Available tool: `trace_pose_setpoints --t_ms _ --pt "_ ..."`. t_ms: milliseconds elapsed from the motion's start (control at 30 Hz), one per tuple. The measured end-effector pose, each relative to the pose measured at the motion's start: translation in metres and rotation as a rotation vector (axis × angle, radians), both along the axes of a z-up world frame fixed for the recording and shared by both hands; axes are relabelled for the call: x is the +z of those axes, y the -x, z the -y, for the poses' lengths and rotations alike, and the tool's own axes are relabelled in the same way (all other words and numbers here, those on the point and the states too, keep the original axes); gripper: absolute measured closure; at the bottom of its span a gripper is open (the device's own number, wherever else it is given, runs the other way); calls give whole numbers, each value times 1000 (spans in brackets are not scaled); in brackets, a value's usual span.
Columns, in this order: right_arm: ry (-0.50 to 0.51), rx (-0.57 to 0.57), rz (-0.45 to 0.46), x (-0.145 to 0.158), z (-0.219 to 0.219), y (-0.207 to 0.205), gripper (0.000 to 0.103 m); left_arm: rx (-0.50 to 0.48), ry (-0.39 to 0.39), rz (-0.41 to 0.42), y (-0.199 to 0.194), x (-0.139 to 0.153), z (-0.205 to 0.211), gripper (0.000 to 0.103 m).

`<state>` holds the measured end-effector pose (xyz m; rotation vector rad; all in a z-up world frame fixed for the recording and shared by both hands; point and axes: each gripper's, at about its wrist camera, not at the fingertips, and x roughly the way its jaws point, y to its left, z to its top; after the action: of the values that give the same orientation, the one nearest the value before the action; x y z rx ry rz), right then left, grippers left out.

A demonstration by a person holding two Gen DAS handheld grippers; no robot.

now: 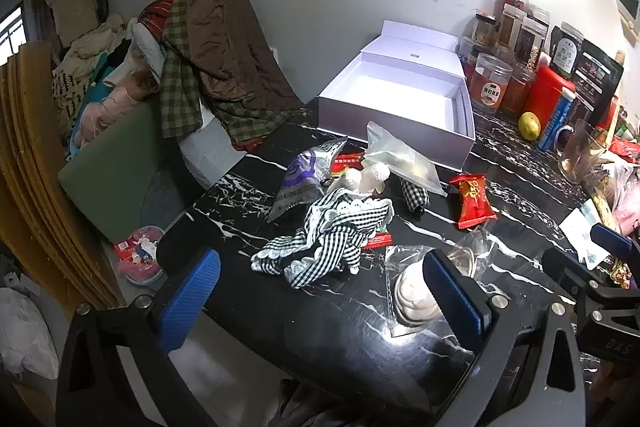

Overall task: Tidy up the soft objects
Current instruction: 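Grasp the clear bag with the white fluffy item using the right tool, then grasp the gingham lace cloth toy with the left tool while the right tool lifts the bag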

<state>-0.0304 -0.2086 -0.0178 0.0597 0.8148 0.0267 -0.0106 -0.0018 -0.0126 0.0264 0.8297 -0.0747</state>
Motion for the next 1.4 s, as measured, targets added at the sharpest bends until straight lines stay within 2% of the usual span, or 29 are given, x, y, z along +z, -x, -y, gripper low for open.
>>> trace_pose_setpoints --t_ms 200,533,867,1100,1167,1300,1367,1400 --pt "-35 33 -18 -10 -5 -3 0 7 12 -19 2 -7 -7 0" --pt "-133 129 -91 -47 -21 -22 0 30 45 -74 2 -30 -25 0" --pt "-144 202 -129 -72 -46 -49 0 46 91 -93 -5 -42 -42 0" --pt "-72 267 -192 -90 -71 -62 0 54 93 -80 -11 -41 -49 0" --pt "-3 275 -180 -92 -78 -60 0 51 89 -75 -14 -42 -49 0" --pt "31 282 -172 -95 -81 -57 0 31 83 -63 -20 -43 -48 0" --pt "46 284 -164 -95 -80 -53 4 19 77 -59 -25 -44 -47 0" --pt "49 288 -157 -94 -80 -50 11 12 76 -57 -27 -44 -46 0"
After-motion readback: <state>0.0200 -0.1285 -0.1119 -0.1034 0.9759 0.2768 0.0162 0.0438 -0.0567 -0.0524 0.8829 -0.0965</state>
